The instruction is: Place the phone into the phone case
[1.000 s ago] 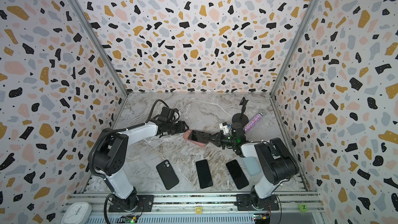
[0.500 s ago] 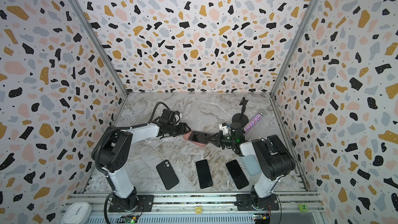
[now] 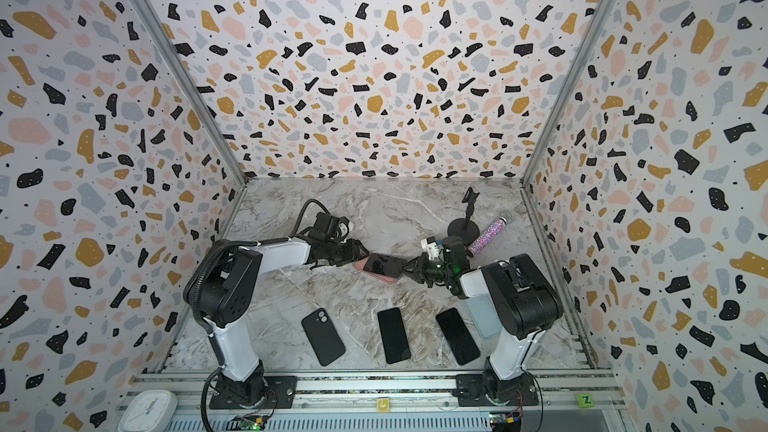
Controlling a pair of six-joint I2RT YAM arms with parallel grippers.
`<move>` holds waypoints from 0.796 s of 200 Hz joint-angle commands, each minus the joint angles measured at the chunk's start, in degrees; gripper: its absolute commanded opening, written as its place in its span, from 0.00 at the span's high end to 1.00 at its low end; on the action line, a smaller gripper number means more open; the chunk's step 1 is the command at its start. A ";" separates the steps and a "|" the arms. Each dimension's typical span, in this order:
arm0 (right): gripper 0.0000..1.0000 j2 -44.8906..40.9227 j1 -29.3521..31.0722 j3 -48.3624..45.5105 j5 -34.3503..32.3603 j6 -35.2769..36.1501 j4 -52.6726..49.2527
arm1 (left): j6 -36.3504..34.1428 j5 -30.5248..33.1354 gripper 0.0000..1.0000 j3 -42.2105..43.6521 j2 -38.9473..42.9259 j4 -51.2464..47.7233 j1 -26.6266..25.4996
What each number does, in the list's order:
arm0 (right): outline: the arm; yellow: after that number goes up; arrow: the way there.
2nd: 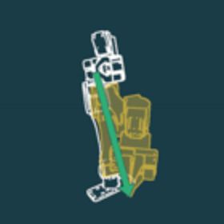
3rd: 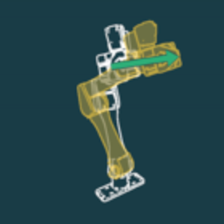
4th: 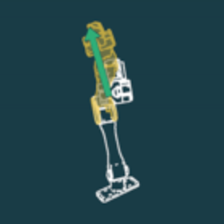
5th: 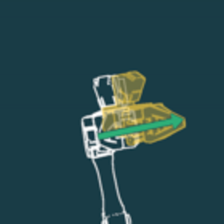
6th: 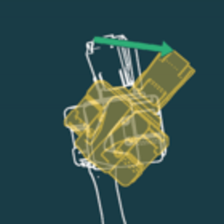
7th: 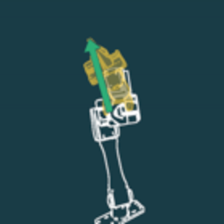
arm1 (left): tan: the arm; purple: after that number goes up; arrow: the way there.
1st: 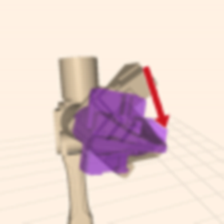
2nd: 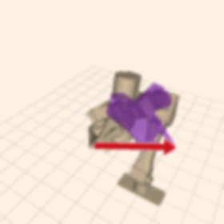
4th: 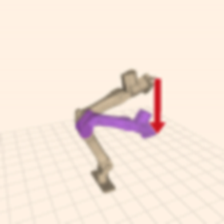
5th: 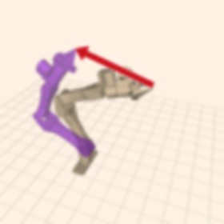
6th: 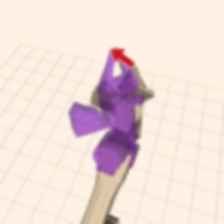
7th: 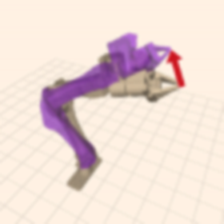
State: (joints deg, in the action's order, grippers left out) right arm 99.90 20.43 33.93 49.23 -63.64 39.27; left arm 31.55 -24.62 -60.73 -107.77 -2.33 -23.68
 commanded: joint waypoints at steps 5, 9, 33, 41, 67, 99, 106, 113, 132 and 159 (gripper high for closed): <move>1.00 0.10 -0.30 2.42 0.27 2.78 -1.88 | -0.26 -1.23 0.42 0.22 -0.43 1.29 0.39; 1.00 0.26 -0.33 2.52 0.25 2.85 -2.16 | -0.32 -1.23 0.43 0.15 -0.36 1.25 0.39; 1.00 1.77 -0.08 2.97 1.24 2.86 -1.70 | -0.26 -1.40 0.44 0.23 -0.31 1.32 0.39; 1.00 2.22 -0.03 3.07 1.51 2.96 -1.52 | -0.17 -1.59 0.44 0.30 -0.34 1.46 0.39; 1.00 3.17 0.39 3.03 1.83 3.16 -0.79 | -0.02 -2.14 0.46 0.52 -0.67 1.66 0.35; 1.00 4.12 0.92 2.89 2.17 2.72 0.49 | -0.28 -2.84 0.48 0.35 -1.28 1.37 0.37; 1.00 4.26 0.93 2.98 2.18 2.77 0.55 | -0.26 -2.94 0.48 0.34 -1.39 1.31 0.26; 1.00 4.48 1.01 3.07 2.36 2.71 0.76 | -0.26 -2.94 0.48 0.30 -1.47 1.26 0.23; 1.00 5.09 1.11 3.49 2.90 2.75 1.36 | -0.26 -3.01 0.48 0.16 -1.56 1.27 0.30; 1.00 6.51 1.28 4.41 4.36 2.95 1.99 | -0.18 -3.06 0.48 0.08 -1.66 1.35 0.18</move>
State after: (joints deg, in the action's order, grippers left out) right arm 104.62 20.38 36.38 51.92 -61.45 41.25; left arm 31.55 -24.93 -60.73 -108.38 -2.20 -22.92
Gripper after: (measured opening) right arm 0.108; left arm 0.518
